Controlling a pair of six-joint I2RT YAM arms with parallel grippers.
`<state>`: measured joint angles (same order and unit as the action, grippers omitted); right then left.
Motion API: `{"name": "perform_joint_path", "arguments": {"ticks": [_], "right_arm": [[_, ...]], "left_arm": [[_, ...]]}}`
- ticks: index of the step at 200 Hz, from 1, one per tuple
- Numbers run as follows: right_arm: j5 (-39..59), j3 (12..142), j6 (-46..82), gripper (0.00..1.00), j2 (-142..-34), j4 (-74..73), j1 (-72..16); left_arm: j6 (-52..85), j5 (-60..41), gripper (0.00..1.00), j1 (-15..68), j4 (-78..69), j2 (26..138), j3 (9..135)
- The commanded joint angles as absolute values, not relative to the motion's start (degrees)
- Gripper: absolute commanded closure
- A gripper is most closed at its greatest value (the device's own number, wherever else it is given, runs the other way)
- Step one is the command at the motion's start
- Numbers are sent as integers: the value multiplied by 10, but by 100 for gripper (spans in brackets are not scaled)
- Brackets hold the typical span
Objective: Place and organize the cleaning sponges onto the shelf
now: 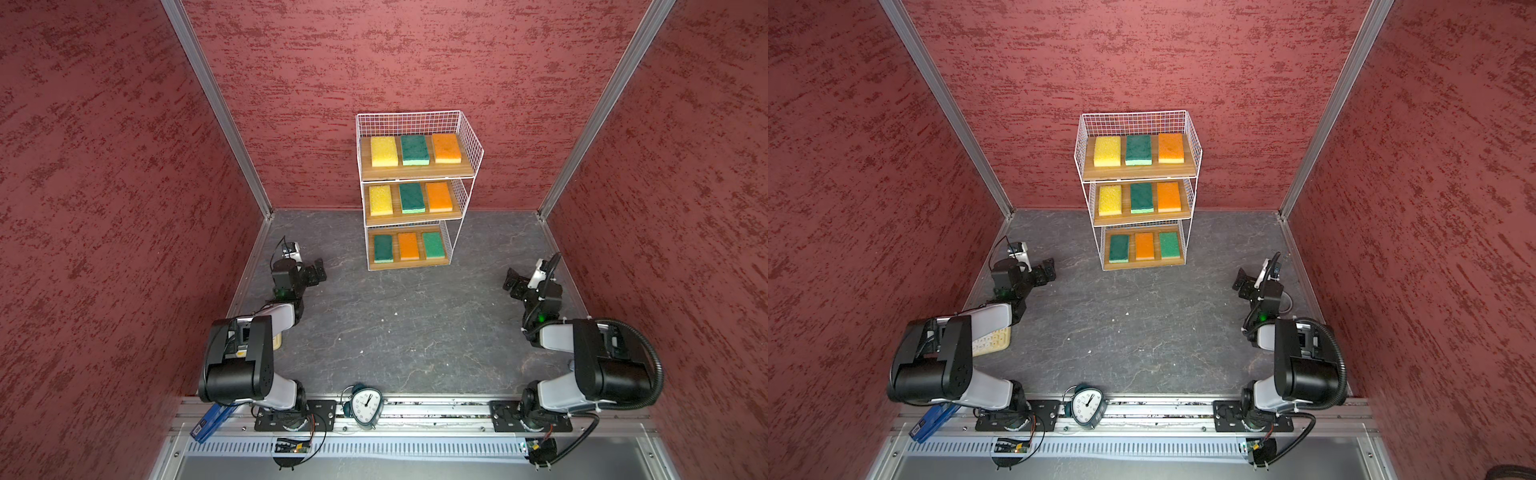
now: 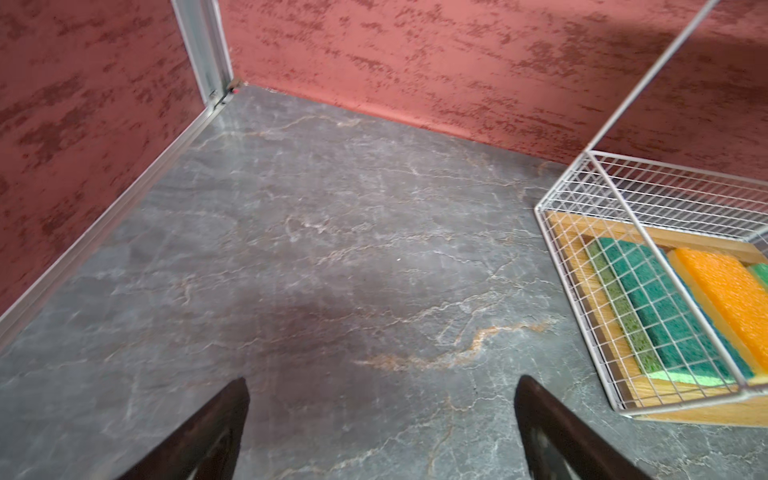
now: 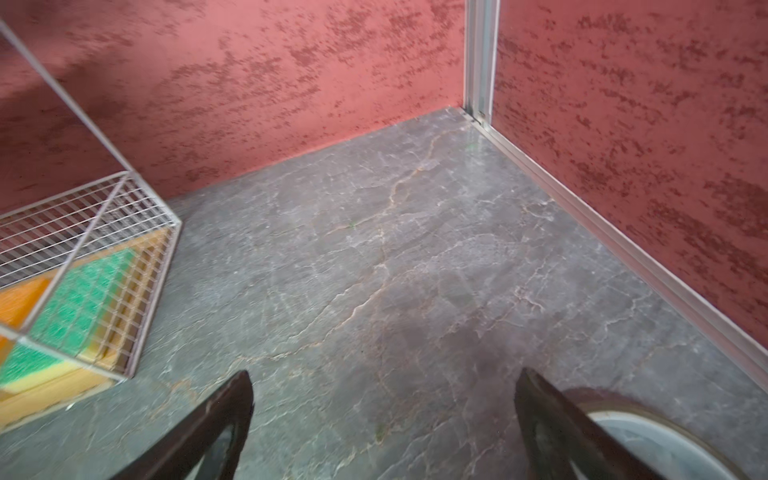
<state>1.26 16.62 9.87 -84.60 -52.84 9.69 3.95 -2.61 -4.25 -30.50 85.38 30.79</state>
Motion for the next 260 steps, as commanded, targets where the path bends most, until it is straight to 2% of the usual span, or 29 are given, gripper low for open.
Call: {"name": "perform_joint_path", "arguments": {"ticks": [1, 35, 57, 72, 96, 260], "right_arm": [[55, 142, 69, 1, -836, -651, 97], [67, 127, 46, 1, -897, -747, 78], [62, 125, 41, 1, -887, -733, 75], [54, 131, 43, 1, -885, -718, 75], [45, 143, 44, 1, -888, -703, 73], [44, 140, 45, 1, -887, -704, 72]], "left_arm": [[1, -2, 1, -16, -350, 866, 302], [-10, -4, 1, -7, -388, 862, 278], [-5, -16, 1, -14, -446, 861, 245], [-7, -7, 0, -14, -538, 886, 209], [-1, 3, 0, -12, -501, 876, 218], [1, 0, 1, -16, -513, 880, 217]]}}
